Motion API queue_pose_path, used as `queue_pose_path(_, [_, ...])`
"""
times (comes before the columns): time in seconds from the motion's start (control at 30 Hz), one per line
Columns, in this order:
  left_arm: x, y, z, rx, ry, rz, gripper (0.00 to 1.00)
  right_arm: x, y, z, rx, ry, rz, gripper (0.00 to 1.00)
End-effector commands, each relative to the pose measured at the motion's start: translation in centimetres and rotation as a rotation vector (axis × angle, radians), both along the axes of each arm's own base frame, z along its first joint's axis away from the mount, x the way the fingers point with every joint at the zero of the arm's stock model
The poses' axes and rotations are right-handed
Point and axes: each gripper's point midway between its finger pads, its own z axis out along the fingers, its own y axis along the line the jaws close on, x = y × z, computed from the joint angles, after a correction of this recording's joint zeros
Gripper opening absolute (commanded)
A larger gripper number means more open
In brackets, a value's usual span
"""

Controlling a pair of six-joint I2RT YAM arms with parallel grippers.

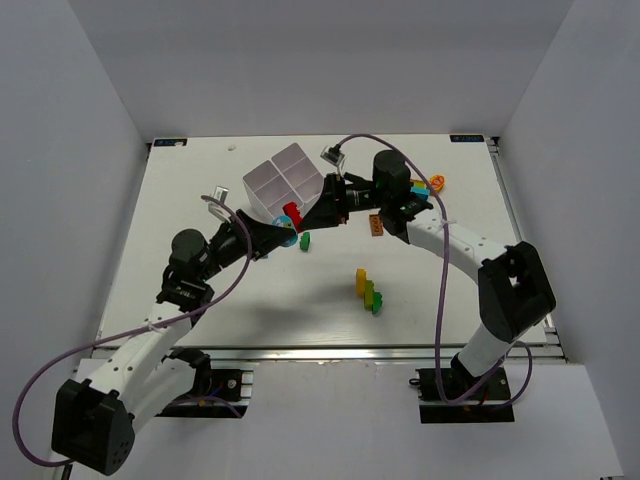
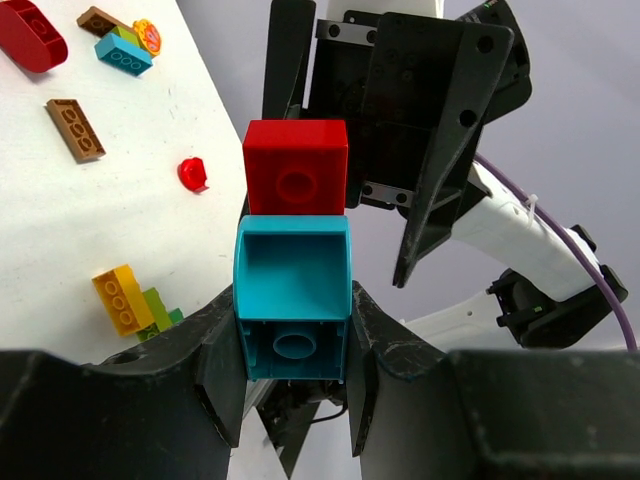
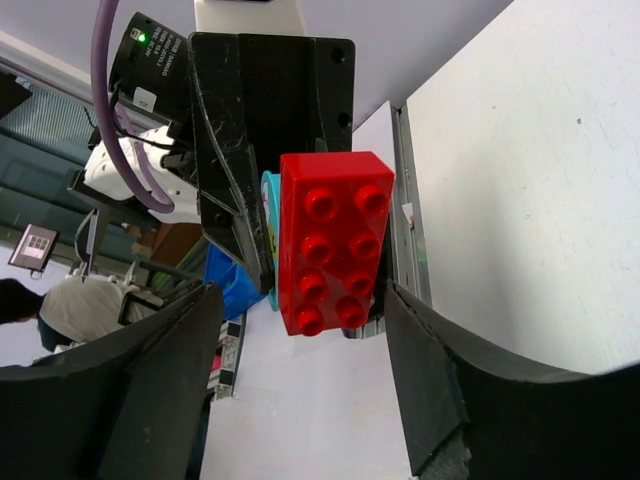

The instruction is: Sort the legos into containers by color

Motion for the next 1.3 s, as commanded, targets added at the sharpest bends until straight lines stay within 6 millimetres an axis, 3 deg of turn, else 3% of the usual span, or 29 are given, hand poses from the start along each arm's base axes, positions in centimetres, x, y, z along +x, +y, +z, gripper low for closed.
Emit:
queue_pose_path(0.0, [-0.3,-0.4,1.2,-0.023,-0.047,-0.025,0.00,0.1,0.5,1.1,0.037,-0.060,0.033,0.70])
queue_pose_path(0.13, [-0.3,-0.6,1.0,-0.021,-0.043,-0.035,0.00,0.1,0.6,1.3,0.050,-0.052,0.046,0.60])
queue_pose_path(0.23, [-0.2,-0.6,0.9,-0.019,-0.039,-0.036,0.00,0.2,0.7,1.3,0.052,-0.050,0.054,0.48])
queue_pose_path(0.27, [-0.2,-0.6,0.7,-0.018,-0.036,-0.036,0.00,0.2,0.7,1.3,0.054,-0.049,0.057,0.42])
queue_pose_path(0.33, [-0.2,-0.6,0.6,-0.015,-0.036,-0.037,0.00,0.2,0.7,1.5,0.063,-0.047,0.068,0.13])
queue_pose_path(0.43, [-0.1,-0.5,0.4,0.000,-0.042,-0.022,0.00,0.6,0.5,1.9,0.072,-0.065,0.059,0.00])
queue_pose_path(0.5, [0.1,-0.2,0.2,0.021,-0.037,-0.004,0.00,1.5,0.2,2.4,0.079,-0.086,0.036,0.00])
queue_pose_path(0.73, [0.6,0.8,-0.8,0.106,-0.043,0.070,0.00,7.6,-1.8,3.0,0.061,-0.180,-0.083,0.00])
queue_pose_path(0.8, [0.8,1.1,-1.2,0.133,-0.024,0.090,0.00,9.4,-1.8,2.2,0.023,-0.227,-0.133,0.00])
queue_pose_path(0.83, [1.2,1.4,-1.7,0.155,-0.012,0.117,0.00,10.5,-1.6,3.4,0.020,-0.296,-0.166,0.00])
queue_pose_path(0.87, [1.3,1.6,-1.8,0.169,-0.009,0.130,0.00,11.5,-1.5,1.8,-0.039,-0.334,-0.186,0.00])
queue_pose_path(0.97, [2.1,2.5,-2.1,0.224,0.004,0.189,0.00,15.6,-1.3,1.1,-0.159,-0.423,-0.340,0.00])
queue_pose_path(1.1, [2.8,3.4,-2.1,0.278,0.005,0.245,0.00,21.9,-1.2,-0.2,-0.320,-0.671,-0.580,0.00])
queue_pose_path(1.17, [2.9,4.0,-2.4,0.300,0.027,0.278,0.00,23.7,-1.0,-1.2,-0.353,-0.716,-0.638,0.00])
queue_pose_path(1.2, [2.9,4.2,-2.3,0.306,0.024,0.287,0.00,24.9,-0.7,-0.6,-0.341,-0.784,-0.701,0.00])
queue_pose_path(1.27, [2.8,4.5,-2.5,0.319,0.037,0.303,0.00,26.0,-0.2,-1.2,-0.343,-0.823,-0.747,0.00])
